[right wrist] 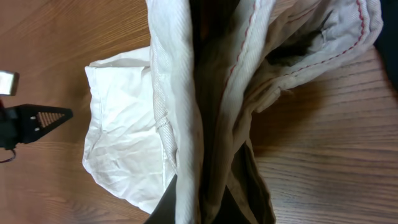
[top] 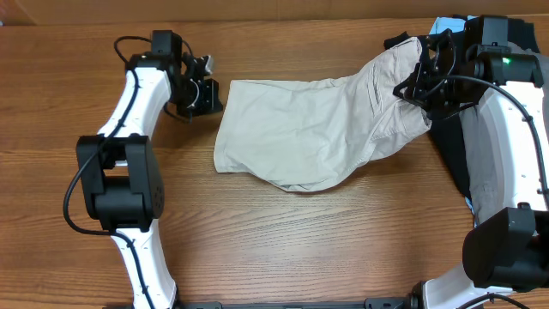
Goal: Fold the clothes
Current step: 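Lift the right end and fold it leftward over the left half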
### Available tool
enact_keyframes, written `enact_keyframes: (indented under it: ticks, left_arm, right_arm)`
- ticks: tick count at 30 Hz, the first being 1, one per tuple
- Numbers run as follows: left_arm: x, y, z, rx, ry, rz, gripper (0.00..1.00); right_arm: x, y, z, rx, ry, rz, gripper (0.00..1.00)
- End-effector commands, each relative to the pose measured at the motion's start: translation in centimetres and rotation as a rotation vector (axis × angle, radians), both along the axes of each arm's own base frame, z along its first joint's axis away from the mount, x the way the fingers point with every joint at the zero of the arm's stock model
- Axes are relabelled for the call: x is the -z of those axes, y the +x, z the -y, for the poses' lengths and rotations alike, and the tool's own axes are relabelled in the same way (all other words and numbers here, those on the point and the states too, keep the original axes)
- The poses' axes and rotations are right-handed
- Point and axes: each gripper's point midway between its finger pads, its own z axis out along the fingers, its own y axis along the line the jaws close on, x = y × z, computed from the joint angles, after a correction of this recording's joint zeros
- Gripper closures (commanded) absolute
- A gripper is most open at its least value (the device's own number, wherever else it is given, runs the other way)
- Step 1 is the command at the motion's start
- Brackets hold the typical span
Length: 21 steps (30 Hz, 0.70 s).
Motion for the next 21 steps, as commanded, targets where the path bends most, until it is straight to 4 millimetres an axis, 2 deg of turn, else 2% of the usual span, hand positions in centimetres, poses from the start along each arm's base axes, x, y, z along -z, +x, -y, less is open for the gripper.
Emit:
enact_keyframes:
  ticks: [1,3,7,15,18,21]
  left_arm:
    - [2.5,-1.9,1.7,0.058,-0.045,-0.038,0.96]
    - [3.9,-2.7,2.2,0.066,-0.066,-0.047,0.96]
    - [5.4,-3.5,2.2,0.056,-0.065,-0.061,0.96]
    - [8.4,-4.7,0.8,-0.055,0.006,-0.117,0.96]
    - [9.1,-5.0,0.9,-0.078,0.001,-0.129,0.96]
    - [9.6,-5.3,1.3,-0.089,-0.003,-0.133,0.96]
  right_arm:
    - [-3.4,0.5,-0.4,-0.025,0.01,0.109,0.96]
    - [-3.5,0.6,-0.4,-0.025,0.009,0.114,0.96]
    - [-3.5,0.7,-0.4,-0.025,0.009,0.118,0.96]
    - [-3.7,0.6,-1.1,-0.031,0.034,0.114,0.96]
    - [-3.8,0.5,-2.6,-0.056,0.041,0.114,0.96]
    - [-3.4,0.5,-6.1,-0.093,0.024,0.107,0.96]
